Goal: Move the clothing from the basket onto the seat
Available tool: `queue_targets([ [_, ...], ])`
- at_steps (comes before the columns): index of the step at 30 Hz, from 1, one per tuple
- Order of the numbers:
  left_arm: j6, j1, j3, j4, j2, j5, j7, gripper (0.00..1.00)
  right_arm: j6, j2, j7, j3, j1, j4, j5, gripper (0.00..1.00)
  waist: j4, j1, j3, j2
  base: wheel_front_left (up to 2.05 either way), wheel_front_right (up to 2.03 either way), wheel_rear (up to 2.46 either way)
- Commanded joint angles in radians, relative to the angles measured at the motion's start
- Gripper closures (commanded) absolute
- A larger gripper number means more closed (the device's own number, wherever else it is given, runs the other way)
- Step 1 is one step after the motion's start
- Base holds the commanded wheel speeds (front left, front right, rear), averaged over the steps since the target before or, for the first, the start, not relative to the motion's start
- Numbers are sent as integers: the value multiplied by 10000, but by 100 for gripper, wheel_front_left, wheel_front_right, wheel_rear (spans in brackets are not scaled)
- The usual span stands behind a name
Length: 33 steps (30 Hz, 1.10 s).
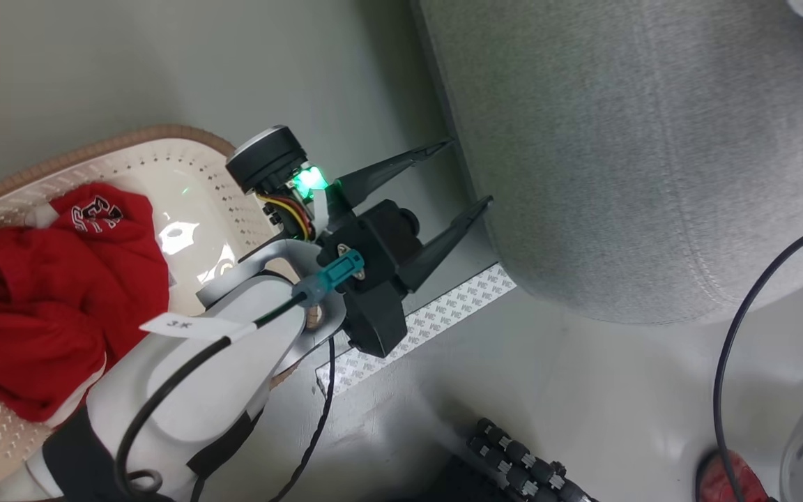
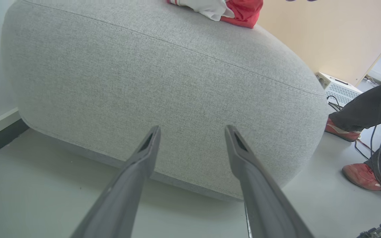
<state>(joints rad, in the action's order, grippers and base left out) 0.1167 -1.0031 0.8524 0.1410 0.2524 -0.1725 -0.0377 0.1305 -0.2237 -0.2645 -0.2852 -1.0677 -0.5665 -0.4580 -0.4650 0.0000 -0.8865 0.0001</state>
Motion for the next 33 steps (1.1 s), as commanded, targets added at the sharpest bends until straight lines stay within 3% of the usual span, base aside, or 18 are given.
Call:
queue_targets([
  [1, -40, 194, -16, 9, 99, -50, -68, 0, 4, 63, -18, 42, 266, 38, -65, 100, -80, 0, 120, -1, 0, 0, 0],
  [2, -81, 225, -33, 8, 107, -85, -63, 0, 4, 88, -18, 25, 364, 76, -91, 74, -91, 0, 166, -1, 0, 0, 0],
  [3, -106, 255, -49, 7, 129, -105, -84, 0, 4, 142, -18, 37, 485, 114, -100, 58, -100, 0, 229, -1, 0, 0, 0],
  [4, -119, 261, -64, 5, 147, -124, -106, 0, 4, 154, -18, 50, 566, 197, -37, 0, -103, 0, 287, -1, 0, 0, 0],
  [16, -729, 879, -359, 181, 168, -493, -831, 0, 4, 504, -18, 865, 2817, 2195, 943, 0, 307, 0, 1602, -1, 0, 0, 0],
  [25, -1525, 1949, -1018, 546, 164, -1151, -1847, 0, 4, 514, -17, 2834, 4686, 3594, 1476, 0, 1264, 0, 3227, -1, 0, 0, 0],
  [33, -2098, 3059, -1765, 717, 181, -1711, -2220, 0, 4, 285, -17, 4110, 5548, 4131, 1545, 0, 2018, 0, 4419, -1, 0, 0, 0],
])
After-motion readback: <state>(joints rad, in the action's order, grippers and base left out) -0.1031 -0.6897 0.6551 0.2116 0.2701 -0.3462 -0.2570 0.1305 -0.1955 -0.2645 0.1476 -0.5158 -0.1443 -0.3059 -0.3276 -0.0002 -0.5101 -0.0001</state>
